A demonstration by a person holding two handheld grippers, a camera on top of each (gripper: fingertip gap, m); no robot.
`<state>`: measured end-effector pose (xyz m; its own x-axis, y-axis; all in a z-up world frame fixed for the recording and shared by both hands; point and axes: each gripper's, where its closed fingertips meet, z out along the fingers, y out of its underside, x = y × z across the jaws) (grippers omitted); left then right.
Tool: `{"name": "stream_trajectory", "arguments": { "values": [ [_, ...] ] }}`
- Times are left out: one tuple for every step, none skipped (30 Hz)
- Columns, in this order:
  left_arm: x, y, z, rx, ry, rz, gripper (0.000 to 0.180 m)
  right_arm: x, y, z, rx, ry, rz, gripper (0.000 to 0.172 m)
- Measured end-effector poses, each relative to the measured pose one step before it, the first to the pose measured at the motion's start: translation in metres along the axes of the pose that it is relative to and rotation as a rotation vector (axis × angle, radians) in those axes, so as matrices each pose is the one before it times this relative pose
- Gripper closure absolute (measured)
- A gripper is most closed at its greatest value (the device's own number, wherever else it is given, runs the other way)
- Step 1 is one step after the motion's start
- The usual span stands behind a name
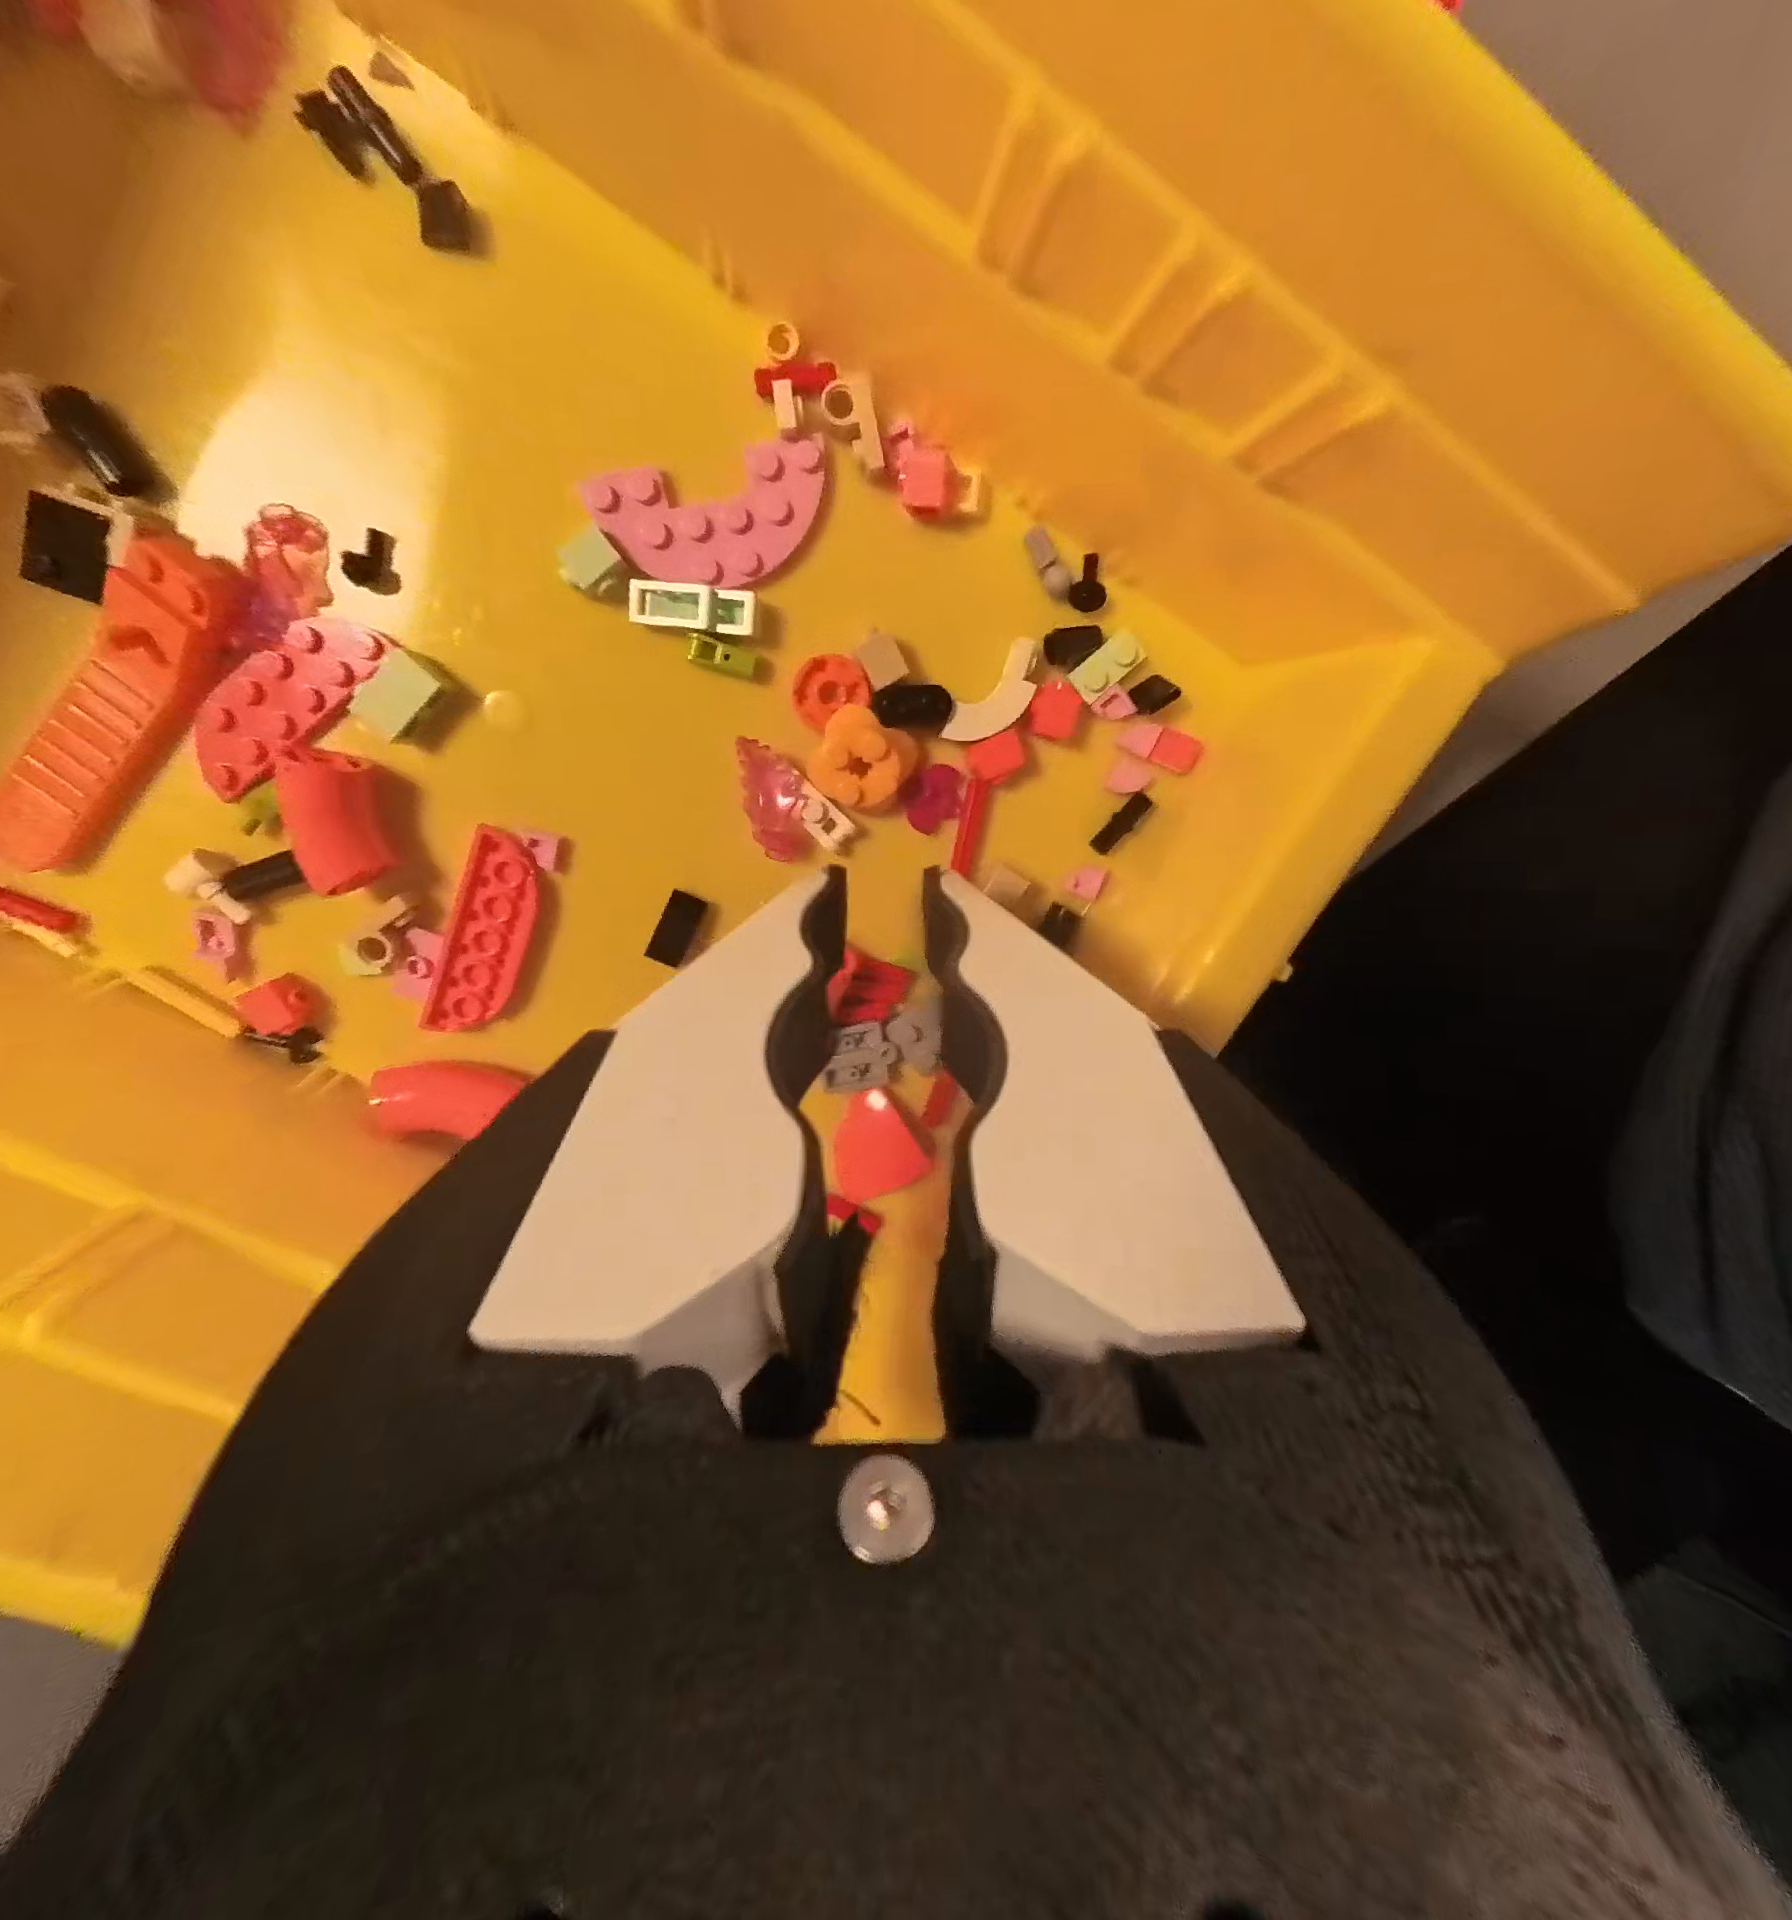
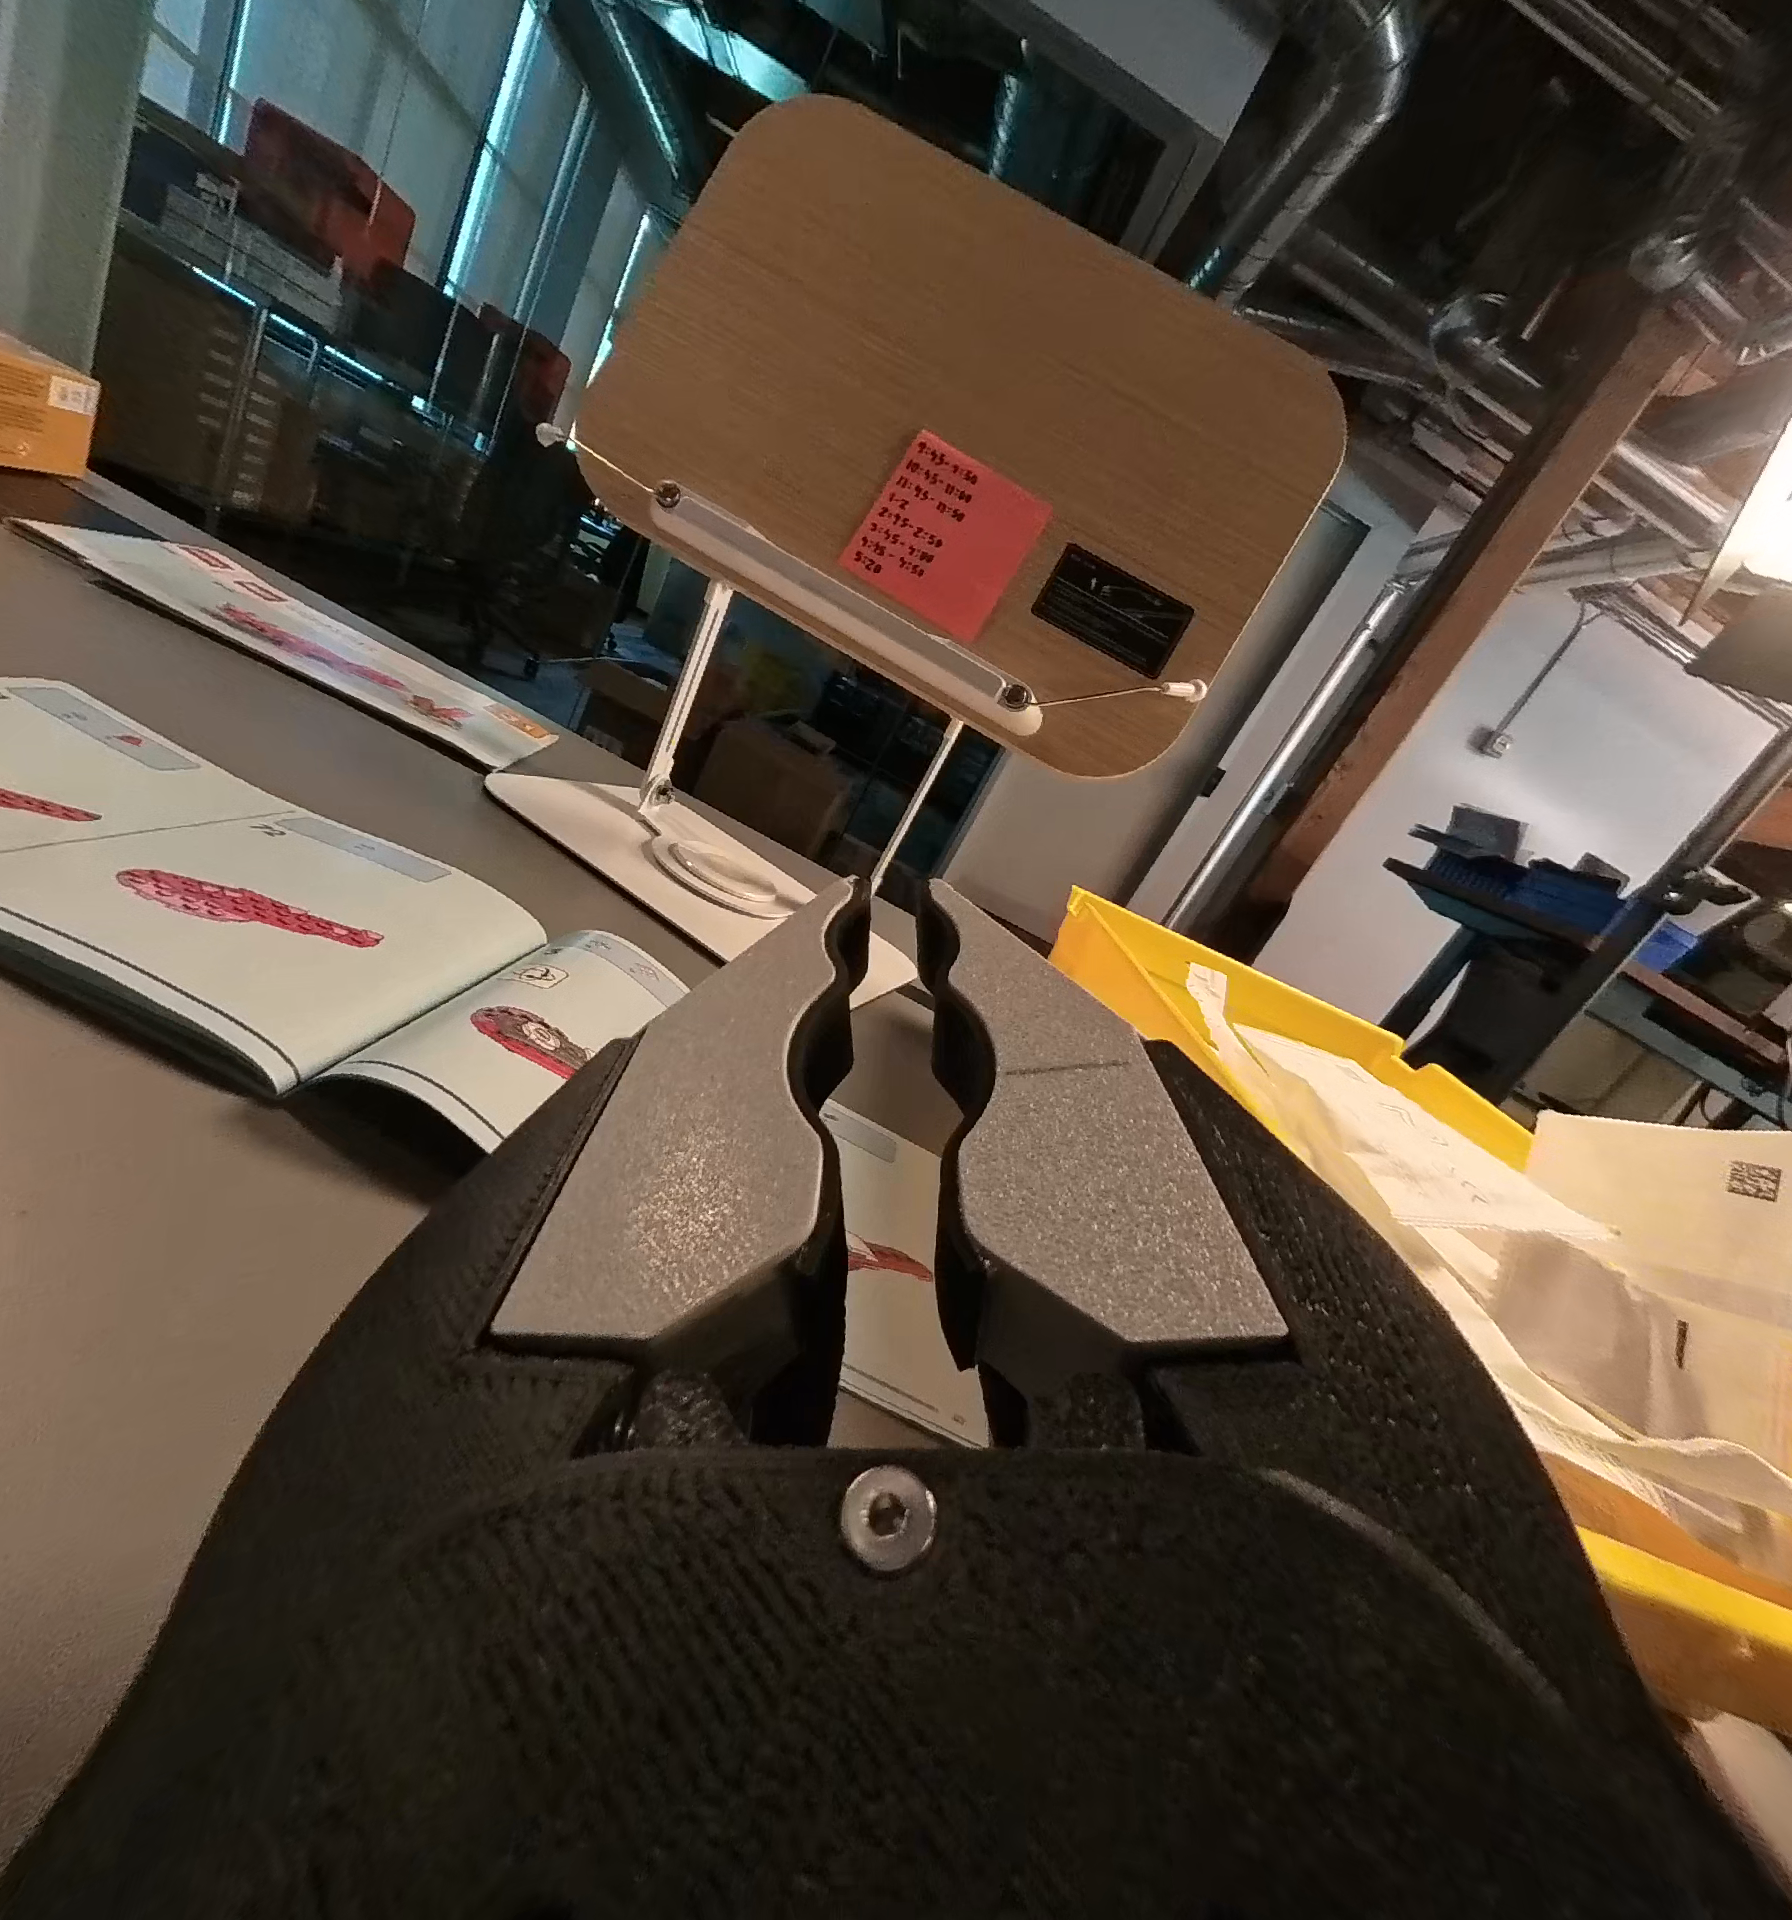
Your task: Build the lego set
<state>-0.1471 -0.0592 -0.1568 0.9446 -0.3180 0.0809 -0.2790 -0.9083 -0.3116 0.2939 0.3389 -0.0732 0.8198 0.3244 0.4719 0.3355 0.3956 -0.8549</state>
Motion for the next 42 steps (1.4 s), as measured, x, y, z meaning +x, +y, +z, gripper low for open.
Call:
{"name": "stream_trajectory", "arguments": {
  "values": [
    [0.0023,0.00076,0.00099,-0.009,0.0231,-0.0142,0.169,-0.00023,0.00012,0.00018,-0.0005,-0.0017,-0.0002,0.166],
    [0.00267,0.00244,0.00125,-0.0181,0.0264,-0.0172,0.171,-0.00021,0.00007,-0.00001,0.0001,-0.0012,-0.0001,0.166],
    [0.00245,0.00408,0.00181,-0.0263,0.0251,-0.0161,0.171,-0.00015,-0.00009,0.00004,0.0006,-0.0009,0.0003,0.166],
    [0.00164,0.00391,0.00233,-0.0249,0.0175,-0.0087,0.171,-0.00004,-0.00009,0.0,0.0003,-0.0009,0.0007,0.166],
    [0.00026,0.00251,0.00239,-0.0162,0.0064,-0.0029,0.17,-0.00007,0.0001,0.00016,-0.0001,-0.0007,0.0007,0.166],
    [-0.00017,0.0006,0.0022,-0.0061,0.0001,-0.0004,0.168,-0.00002,0.00011,0.00002,-0.0003,-0.0008,0.0004,0.166],
    [0.00046,-0.00043,0.00187,-0.0002,0.0031,0.0002,0.168,-0.00012,0.00014,0.00017,-0.0007,-0.0008,-0.0001,0.166],
    [0.00167,-0.00036,0.00158,-0.0012,0.0083,-0.0002,0.168,-0.00017,0.00018,0.00006,-0.0007,-0.0008,-0.0005,0.166],
    [0.00114,-0.00039,0.00148,-0.0019,0.0045,0.0008,0.167,-0.00018,0.00002,0.00015,-0.0004,-0.0007,-0.0007,0.166],
    [0.00018,-0.00064,0.00121,0.0001,-0.0017,0.0024,0.166,-0.00008,-0.00008,-0.00003,0.0001,-0.0002,-0.0009,0.166],
    [0.00023,-0.00066,0.00131,0.0005,-0.0008,0.0017,0.166,-0.00001,-0.00005,-0.00006,0.0007,0.0002,-0.0006,0.166],
    [0.00057,-0.0008,0.00121,0.0011,0.0024,0.0004,0.165,0.00007,-0.00006,0.00003,0.0005,0.0005,-0.0001,0.166],
    [0.00056,-0.00091,0.00137,0.002,0.0028,0.0011,0.165,0.00016,0.00006,-0.00006,-0.0002,0.0007,0.0003,0.166],
    [0.00008,-0.00102,0.00147,0.0035,-0.0004,0.002,0.165,0.00014,0.0,0.00005,-0.0001,0.0002,0.0007,0.166],
    [-0.00008,-0.001,0.00135,0.0032,-0.0011,0.0031,0.165,0.00003,-0.00007,0.0,0.0007,-0.0002,0.0004,0.166],
    [-0.00016,-0.00089,0.00129,0.0026,-0.0018,0.0016,0.165,-0.00007,-0.00016,-0.00002,0.0009,-0.0003,0.0,0.166],
    [-0.00043,-0.00085,0.00105,0.0016,-0.0022,-0.0014,0.165,-0.00001,-0.00006,0.00003,0.0004,-0.0001,-0.0001,0.166],
    [-0.00116,-0.00038,0.00072,-0.0011,-0.0075,-0.0022,0.164,0.00001,-0.00004,0.00002,0.0003,0.0,0.0,0.166],
    [-0.00101,0.00032,0.00071,-0.0047,-0.0057,-0.0022,0.164,0.00002,-0.00001,-0.00003,0.0003,-0.0003,0.0003,0.166],
    [-0.00029,0.0004,0.00053,-0.0045,-0.0015,-0.0014,0.164,-0.00004,0.00001,0.0001,0.0002,-0.0003,0.0004,0.166],
    [-0.00038,-0.0004,0.00011,0.0019,-0.002,-0.002,0.165,0.00003,0.00006,0.00004,0.0001,-0.0003,0.0006,0.166],
    [-0.00034,-0.00001,-0.00001,-0.0002,-0.0003,-0.0035,0.165,-0.00006,0.0,-0.00003,0.0002,-0.0006,0.0008,0.166],
    [0.00008,0.00013,0.00001,-0.0002,0.0013,-0.0028,0.165,0.00005,-0.00002,-0.00005,0.0006,-0.0004,0.0008,0.167],
    [-0.00035,0.00027,-0.00015,-0.0006,-0.0011,-0.0022,0.165,0.00004,-0.0001,0.00002,0.001,0.0,0.0007,0.167],
    [-0.00054,0.00013,0.0,-0.0003,-0.0029,-0.0025,0.165,0.00015,-0.00015,-0.00001,0.0009,0.0001,0.0011,0.167],
    [-0.00024,0.00026,-0.00013,-0.0006,-0.0007,-0.0016,0.165,0.00018,0.00009,-0.00003,0.0003,0.0002,0.0017,0.167],
    [-0.00021,0.00006,-0.00002,0.0006,-0.0011,-0.0014,0.165,0.00018,0.00003,0.00001,0.0,0.0003,0.0016,0.167],
    [-0.00035,0.0001,-0.00005,0.0005,-0.0015,-0.0016,0.165,0.00016,0.00004,-0.00008,0.0002,0.0005,0.001,0.167],
    [-0.00045,0.00021,-0.0001,-0.0005,-0.0027,-0.0012,0.165,0.00009,-0.0001,0.0,0.0004,0.0001,0.0009,0.167],
    [-0.00077,0.0003,-0.00021,-0.0008,-0.0058,-0.0008,0.165,-0.00004,0.00003,0.00009,0.0,-0.0002,0.0006,0.167],
    [-0.00062,0.00004,-0.00054,0.0,-0.0043,-0.0009,0.165,-0.00004,-0.00001,0.00001,0.0001,-0.0003,0.0,0.167],
    [-0.00011,-0.00019,-0.00078,0.0005,-0.001,-0.001,0.165,-0.00009,-0.00012,-0.00004,0.0006,-0.0004,0.0,0.167],
    [-0.00038,-0.00063,-0.0012,0.0028,-0.0029,0.0003,0.165,-0.00005,-0.00013,-0.00007,0.0009,-0.0004,0.0005,0.167],
    [-0.00147,-0.00166,-0.00187,0.0084,-0.0112,0.0019,0.165,0.00006,-0.00004,-0.00004,0.0007,-0.0002,0.0011,0.167],
    [-0.00169,-0.00194,-0.003,0.0075,-0.0127,0.0007,0.164,0.00009,-0.00006,0.00009,0.0004,0.0002,0.0014,0.167],
    [-0.00255,-0.00278,-0.00453,0.0101,-0.0178,-0.0019,0.163,0.00013,0.0,-0.00007,0.0004,0.0004,0.0013,0.167],
    [-0.00463,-0.00531,-0.00659,0.0217,-0.0304,-0.0015,0.161,0.00012,-0.00019,-0.00006,0.0007,0.0006,0.0009,0.167],
    [-0.00724,-0.00877,-0.00928,0.037,-0.0453,-0.0018,0.16,0.00007,-0.00021,-0.00002,0.0006,0.0006,0.0005,0.167],
    [-0.00941,-0.0129,-0.0115,0.0524,-0.0568,-0.0067,0.157,0.00008,-0.0001,-0.00005,0.0005,0.0007,-0.0001,0.167],
    [-0.00998,-0.01735,-0.01299,0.071,-0.0606,-0.0044,0.154,0.00004,-0.0002,-0.00011,0.0009,0.0007,-0.0002,0.167],
    [-0.00935,-0.02178,-0.01326,0.0888,-0.0585,0.0007,0.151,0.00002,-0.00027,0.0,0.0018,0.0003,0.001,0.167],
    [-0.00823,-0.02648,-0.01187,0.1078,-0.0534,0.0,0.144,0.00021,-0.00044,-0.00002,0.0023,0.0008,0.003,0.167]
  ]
}}
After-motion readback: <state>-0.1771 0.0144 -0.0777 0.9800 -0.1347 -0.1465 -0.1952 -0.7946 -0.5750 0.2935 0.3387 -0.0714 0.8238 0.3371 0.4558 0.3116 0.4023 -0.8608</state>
